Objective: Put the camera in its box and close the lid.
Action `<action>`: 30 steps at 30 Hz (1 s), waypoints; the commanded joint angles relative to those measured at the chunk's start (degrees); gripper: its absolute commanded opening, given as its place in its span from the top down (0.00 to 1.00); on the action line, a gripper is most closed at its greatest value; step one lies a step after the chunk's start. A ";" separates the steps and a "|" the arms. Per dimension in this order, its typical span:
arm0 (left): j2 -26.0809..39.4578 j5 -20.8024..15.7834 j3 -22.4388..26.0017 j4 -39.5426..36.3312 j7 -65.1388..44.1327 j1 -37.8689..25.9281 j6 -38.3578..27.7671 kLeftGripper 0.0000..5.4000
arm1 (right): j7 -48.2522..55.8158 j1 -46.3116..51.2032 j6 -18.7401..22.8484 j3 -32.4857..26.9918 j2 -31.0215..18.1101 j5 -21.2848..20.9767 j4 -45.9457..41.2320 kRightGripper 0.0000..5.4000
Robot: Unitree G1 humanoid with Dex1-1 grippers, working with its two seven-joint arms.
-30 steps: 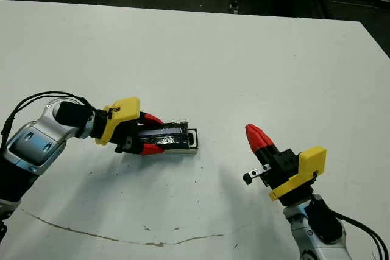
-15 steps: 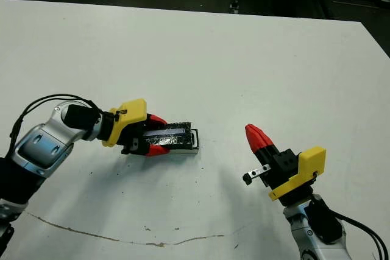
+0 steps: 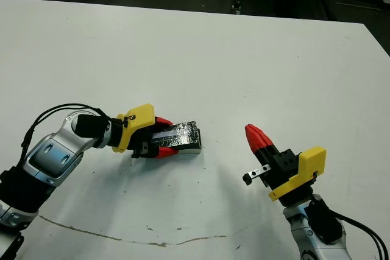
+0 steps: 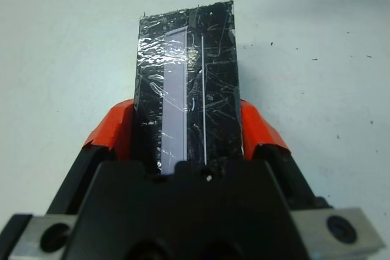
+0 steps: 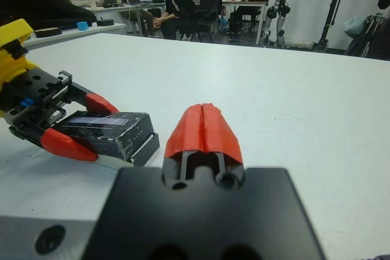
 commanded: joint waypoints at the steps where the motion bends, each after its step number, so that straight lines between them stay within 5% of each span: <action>1: -4.97 -0.61 -5.62 1.85 -1.52 3.14 0.83 0.42 | 0.09 0.76 -0.19 -0.27 -0.79 -0.22 0.26 1.00; 18: -8.71 0.36 -9.04 11.26 -7.12 -1.53 -6.17 0.42 | -0.09 1.02 -0.19 -0.18 -0.76 -0.34 -0.04 1.00; 24: -9.87 3.01 -10.84 11.85 -5.55 -3.21 -2.92 0.42 | -0.03 0.94 0.02 -0.21 -0.92 -0.36 -0.20 1.00; 30: -9.92 7.58 -12.12 10.57 -3.03 -2.94 -6.36 0.25 | 0.16 0.86 0.28 -0.37 -0.99 0.11 -0.19 1.00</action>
